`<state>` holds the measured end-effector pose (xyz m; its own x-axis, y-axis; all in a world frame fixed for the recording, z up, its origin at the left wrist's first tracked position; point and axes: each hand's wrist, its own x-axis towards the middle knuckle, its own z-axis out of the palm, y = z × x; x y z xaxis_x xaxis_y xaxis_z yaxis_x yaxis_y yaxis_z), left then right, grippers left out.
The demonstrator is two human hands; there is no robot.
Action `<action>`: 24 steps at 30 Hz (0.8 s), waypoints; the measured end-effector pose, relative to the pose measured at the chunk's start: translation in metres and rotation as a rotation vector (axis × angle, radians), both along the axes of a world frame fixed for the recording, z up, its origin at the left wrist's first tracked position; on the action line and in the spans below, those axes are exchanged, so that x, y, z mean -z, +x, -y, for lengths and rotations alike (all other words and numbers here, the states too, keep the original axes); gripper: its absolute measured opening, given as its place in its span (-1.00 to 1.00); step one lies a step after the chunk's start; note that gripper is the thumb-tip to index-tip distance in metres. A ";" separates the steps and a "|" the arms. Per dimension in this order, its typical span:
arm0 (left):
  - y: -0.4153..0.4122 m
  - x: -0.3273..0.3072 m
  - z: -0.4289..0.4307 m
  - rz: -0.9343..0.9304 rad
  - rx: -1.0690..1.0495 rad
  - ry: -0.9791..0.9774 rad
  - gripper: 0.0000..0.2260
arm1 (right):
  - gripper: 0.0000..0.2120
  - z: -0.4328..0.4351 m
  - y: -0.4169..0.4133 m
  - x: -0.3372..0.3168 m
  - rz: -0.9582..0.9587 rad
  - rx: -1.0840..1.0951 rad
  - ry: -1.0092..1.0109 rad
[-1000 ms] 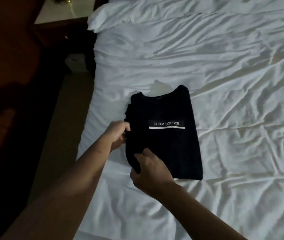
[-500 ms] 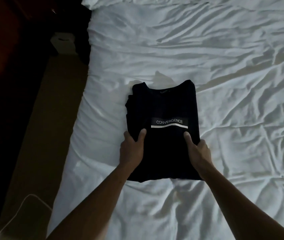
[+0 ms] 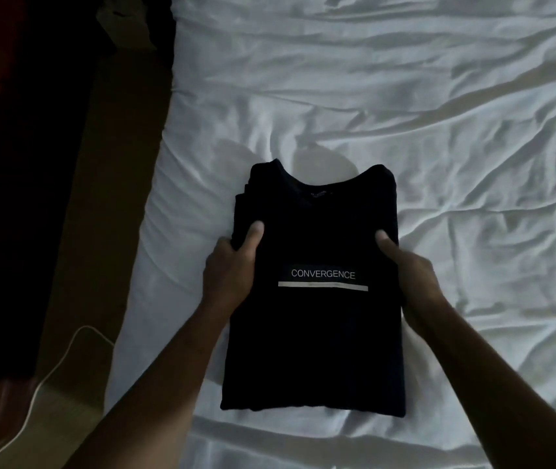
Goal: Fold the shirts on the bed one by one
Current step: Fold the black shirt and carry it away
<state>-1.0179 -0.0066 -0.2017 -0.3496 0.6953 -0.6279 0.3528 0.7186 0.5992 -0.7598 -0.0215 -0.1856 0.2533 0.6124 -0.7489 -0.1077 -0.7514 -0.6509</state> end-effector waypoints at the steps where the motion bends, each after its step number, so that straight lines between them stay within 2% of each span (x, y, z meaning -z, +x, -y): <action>1: 0.004 0.001 -0.021 0.013 -0.027 -0.018 -0.19 | -0.58 -0.020 0.000 0.001 0.029 0.013 0.021; 2: 0.008 0.002 -0.040 0.009 -0.045 -0.020 -0.11 | -0.59 -0.038 -0.001 0.002 0.059 0.013 0.049; 3: 0.011 0.007 -0.056 -0.013 -0.045 0.003 -0.13 | -0.61 -0.054 -0.002 0.005 0.099 -0.005 0.084; 6: 0.013 0.025 -0.085 -0.112 -0.014 0.144 -0.46 | -0.67 -0.086 -0.003 0.024 0.368 -0.117 0.176; 8: 0.010 0.032 -0.090 -0.227 0.014 0.177 -0.58 | -0.62 -0.091 -0.003 0.037 0.532 -0.158 0.214; 10: 0.010 0.034 -0.082 -0.417 0.087 0.238 -0.69 | -0.54 -0.082 -0.008 0.040 0.646 -0.175 0.272; 11: 0.013 0.032 -0.071 -0.511 0.144 0.316 -0.70 | -0.50 -0.072 -0.013 0.038 0.716 -0.190 0.340; 13: 0.028 0.026 -0.040 -0.605 0.308 0.578 -0.58 | -0.48 -0.042 -0.027 0.033 0.893 -0.286 0.544; 15: 0.044 0.031 0.003 -0.584 0.594 0.686 -0.50 | -0.48 0.000 -0.042 0.036 1.004 -0.560 0.690; 17: 0.043 0.045 0.037 -0.585 0.826 0.544 -0.48 | -0.43 0.042 -0.046 0.047 0.997 -0.944 0.652; 19: 0.025 0.059 0.054 -0.629 0.871 0.432 -0.46 | -0.40 0.067 -0.032 0.062 1.003 -1.140 0.568; 24: 0.002 0.052 0.060 -0.738 0.800 0.291 -0.43 | -0.40 0.071 -0.013 0.060 1.045 -1.103 0.381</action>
<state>-1.0157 -0.0666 -0.2536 0.0437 0.9724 -0.2291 0.9869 -0.0064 0.1611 -0.7723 -0.0922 -0.2451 -0.1424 0.9436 -0.2988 0.9669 0.0681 -0.2458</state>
